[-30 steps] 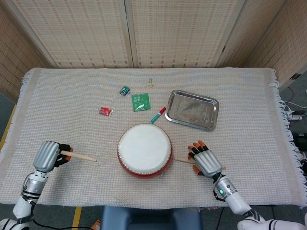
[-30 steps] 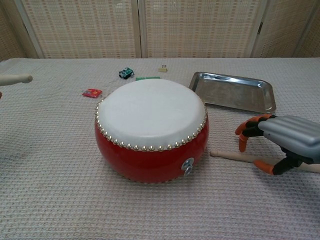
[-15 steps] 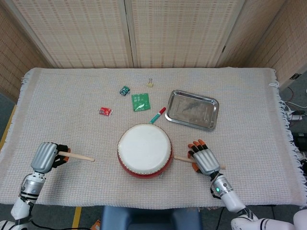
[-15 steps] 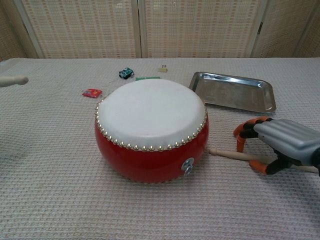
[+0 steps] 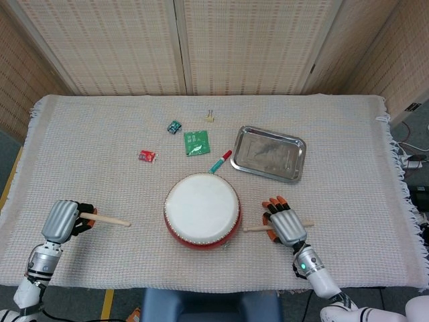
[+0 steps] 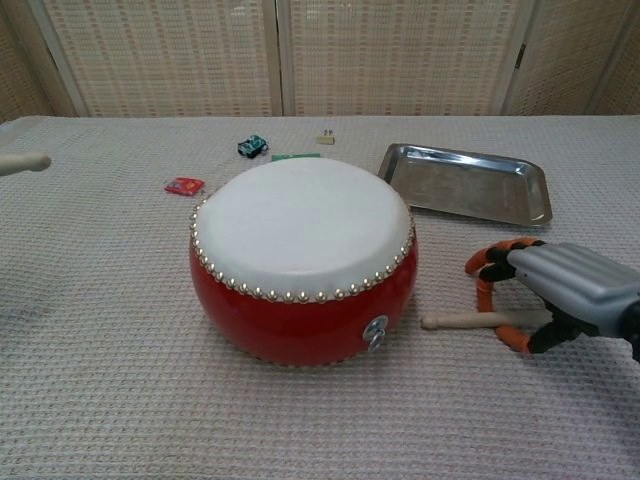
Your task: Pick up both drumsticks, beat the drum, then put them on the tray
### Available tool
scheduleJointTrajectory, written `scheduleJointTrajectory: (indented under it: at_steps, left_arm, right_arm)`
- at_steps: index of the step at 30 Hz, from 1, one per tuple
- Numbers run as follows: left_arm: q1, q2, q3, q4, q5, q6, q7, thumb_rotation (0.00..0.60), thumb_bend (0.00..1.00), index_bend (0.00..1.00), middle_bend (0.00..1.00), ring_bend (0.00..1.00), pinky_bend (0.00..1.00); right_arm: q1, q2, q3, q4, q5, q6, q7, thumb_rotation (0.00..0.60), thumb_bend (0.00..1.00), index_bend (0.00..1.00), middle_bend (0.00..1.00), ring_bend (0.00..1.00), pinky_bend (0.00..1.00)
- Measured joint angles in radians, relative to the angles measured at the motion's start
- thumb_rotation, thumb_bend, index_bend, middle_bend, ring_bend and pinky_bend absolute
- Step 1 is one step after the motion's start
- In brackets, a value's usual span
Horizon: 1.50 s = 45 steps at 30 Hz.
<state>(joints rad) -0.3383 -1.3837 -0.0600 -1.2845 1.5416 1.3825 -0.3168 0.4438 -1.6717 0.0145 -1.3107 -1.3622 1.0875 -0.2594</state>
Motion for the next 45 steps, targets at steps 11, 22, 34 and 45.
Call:
scheduleJointTrajectory:
  at_steps: [11, 22, 34, 45]
  left_arm:
    - [0.012, 0.009, -0.001, -0.014, -0.003, 0.014, 0.003, 0.600, 0.72, 1.00, 1.00, 1.00, 1.00]
    - [0.017, 0.013, -0.002, -0.034, -0.003, 0.018, 0.014, 0.600, 0.72, 1.00, 1.00, 1.00, 1.00]
    - [0.018, 0.012, -0.001, -0.036, -0.005, 0.009, 0.018, 0.600, 0.72, 1.00, 1.00, 1.00, 1.00]
    - [0.021, 0.013, 0.001, -0.027, -0.004, 0.010, 0.010, 0.600, 0.72, 1.00, 1.00, 1.00, 1.00]
  right_arm:
    - [-0.018, 0.063, 0.084, -0.080, 0.009, 0.023, 0.404, 0.600, 0.31, 0.67, 0.25, 0.07, 0.08]
    - [-0.018, 0.190, 0.150, -0.092, -0.038, -0.074, 1.320, 0.600, 0.31, 0.59, 0.32, 0.22, 0.27]
    - [0.047, 0.143, 0.063, 0.292, -0.247, -0.089, 2.156, 0.600, 0.31, 0.48, 0.33, 0.24, 0.30]
    - [0.079, 0.050, -0.022, 0.483, -0.317, 0.034, 2.309, 0.600, 0.27, 0.39, 0.33, 0.24, 0.33]
